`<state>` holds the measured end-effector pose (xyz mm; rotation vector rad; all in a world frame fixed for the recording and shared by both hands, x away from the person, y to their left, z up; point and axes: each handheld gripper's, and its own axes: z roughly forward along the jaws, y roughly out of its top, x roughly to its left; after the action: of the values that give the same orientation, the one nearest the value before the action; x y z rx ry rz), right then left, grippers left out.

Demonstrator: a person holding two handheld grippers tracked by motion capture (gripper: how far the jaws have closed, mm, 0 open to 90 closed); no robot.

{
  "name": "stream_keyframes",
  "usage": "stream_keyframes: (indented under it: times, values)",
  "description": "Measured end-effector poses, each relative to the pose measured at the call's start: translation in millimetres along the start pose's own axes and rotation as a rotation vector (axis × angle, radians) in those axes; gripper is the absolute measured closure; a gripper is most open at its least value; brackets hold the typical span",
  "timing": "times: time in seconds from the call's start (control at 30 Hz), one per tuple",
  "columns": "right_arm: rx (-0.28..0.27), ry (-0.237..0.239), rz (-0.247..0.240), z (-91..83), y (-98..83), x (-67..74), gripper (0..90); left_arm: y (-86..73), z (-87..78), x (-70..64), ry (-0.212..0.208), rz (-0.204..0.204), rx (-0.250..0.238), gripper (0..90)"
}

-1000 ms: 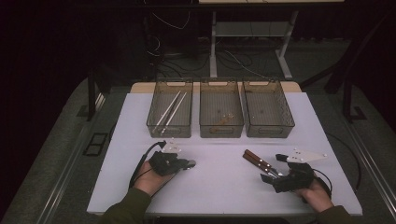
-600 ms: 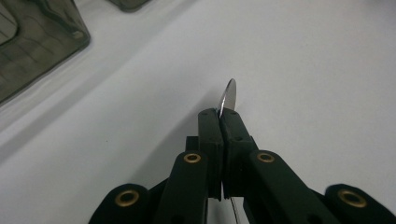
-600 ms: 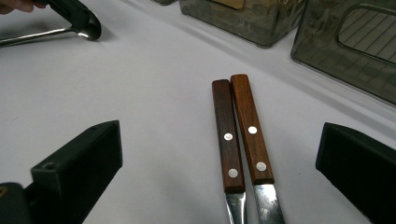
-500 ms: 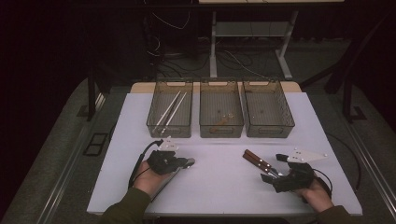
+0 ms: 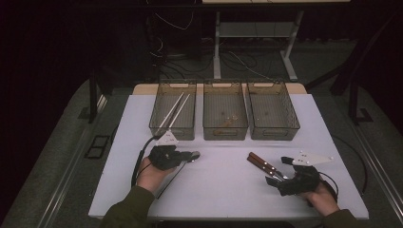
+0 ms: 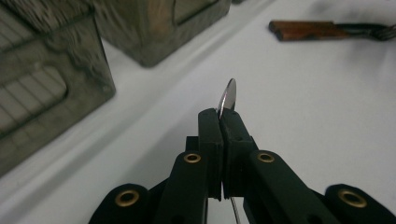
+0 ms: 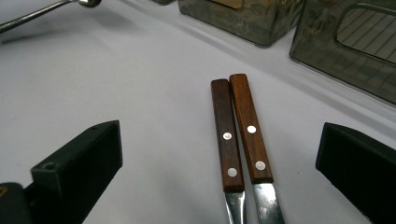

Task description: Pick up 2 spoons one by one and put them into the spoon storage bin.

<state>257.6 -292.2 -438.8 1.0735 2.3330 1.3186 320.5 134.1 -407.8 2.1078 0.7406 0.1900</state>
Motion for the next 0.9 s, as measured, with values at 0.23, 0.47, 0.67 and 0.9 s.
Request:
stream_keyframes:
  times: [0.23, 0.47, 0.67, 0.9]
  values:
    - [-0.005, -0.001, 0.003, -0.4, 0.3, 0.8, 0.7, 17.6, 1.2, 5.4, -0.001, 0.002, -0.052, 88.5]
    - [-0.012, -0.001, 0.012, -2.3, 0.1, 0.2, 0.7, 37.2, 3.4, 11.2, -0.004, 0.013, -0.084, 88.5]
    - [-0.009, -0.001, 0.013, -2.4, 0.1, 0.7, 0.7, 58.1, 8.2, 15.3, -0.015, 0.025, -0.112, 88.5]
    - [-0.018, 0.002, 0.006, -2.8, 0.3, 1.1, 0.7, 86.7, 16.1, 19.9, -0.003, 0.048, -0.122, 88.5]
